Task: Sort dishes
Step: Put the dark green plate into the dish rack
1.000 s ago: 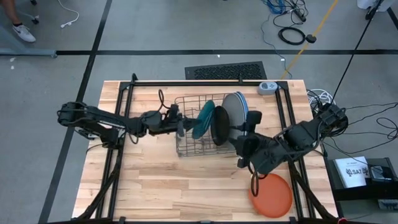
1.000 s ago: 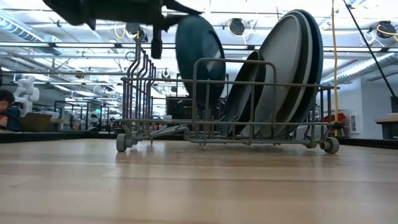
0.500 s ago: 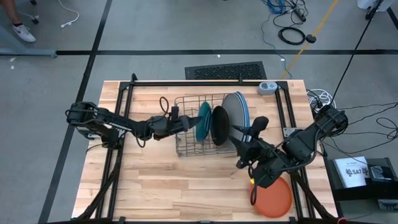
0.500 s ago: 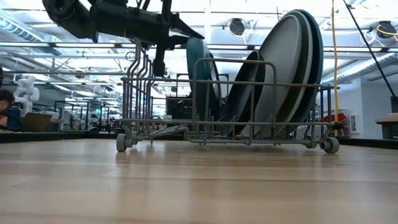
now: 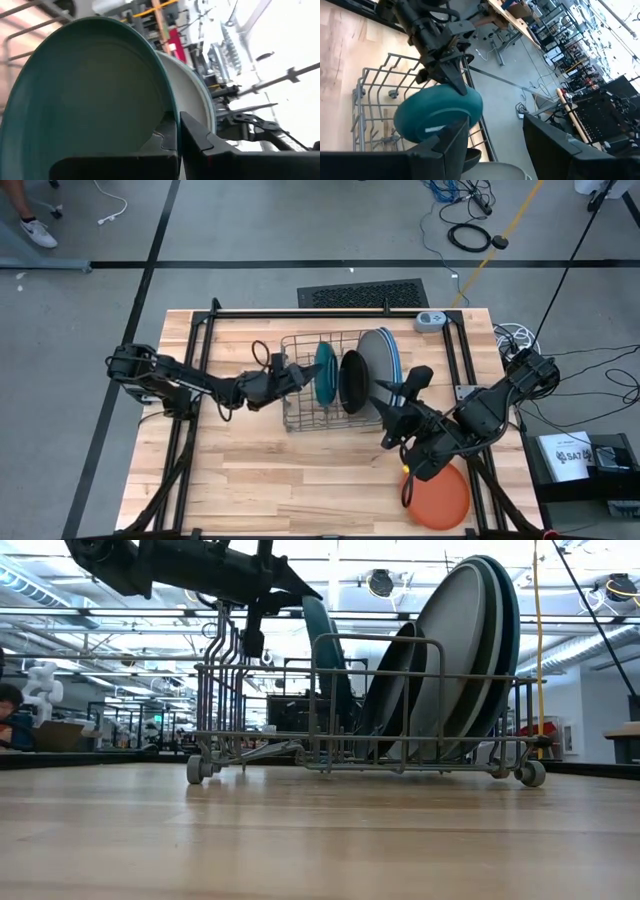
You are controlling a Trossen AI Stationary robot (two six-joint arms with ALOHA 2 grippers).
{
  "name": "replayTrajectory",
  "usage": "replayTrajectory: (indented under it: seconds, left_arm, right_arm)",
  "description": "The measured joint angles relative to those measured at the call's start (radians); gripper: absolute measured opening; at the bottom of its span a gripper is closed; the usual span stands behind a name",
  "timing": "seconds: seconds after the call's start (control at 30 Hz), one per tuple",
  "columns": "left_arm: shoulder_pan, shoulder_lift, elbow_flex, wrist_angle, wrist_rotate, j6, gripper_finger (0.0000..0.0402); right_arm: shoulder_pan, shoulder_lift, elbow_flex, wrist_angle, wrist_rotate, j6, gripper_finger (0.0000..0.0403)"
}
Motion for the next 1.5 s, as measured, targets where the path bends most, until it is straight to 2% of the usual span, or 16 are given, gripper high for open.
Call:
replayTrajectory:
  seconds: [0.3,0.6,0.83,0.97,1.17,1.5]
  left_arm:
    - [-0.051,0.0,0.014,-0.027,-0.128,-0.027,0.0]
    - [-0.067,0.038,0.099,-0.06,-0.134,0.029,0.0]
    - [-0.084,0.125,0.137,-0.081,-0.141,-0.047,0.0]
    - [-0.1,0.16,0.148,-0.082,-0.199,-0.047,0.0]
    - [-0.136,0.161,0.148,-0.108,-0.341,-0.025,0.0]
    - [-0.135,0.161,0.149,-0.144,-0.357,-0.021,0.0]
  right_arm:
    - [-0.001,0.0,0.0,-0.029,0.0,0.027,0.018]
    - [0.011,0.0,0.0,-0.028,0.001,0.027,0.018]
    - [0.036,0.0,0.0,-0.029,0.01,0.021,0.018]
    - [0.049,0.0,0.0,-0.028,0.01,0.02,0.018]
    - [0.065,0.0,0.0,-0.029,0.01,0.021,0.018]
    - [0.072,0.0,0.0,-0.025,0.01,0.027,0.018]
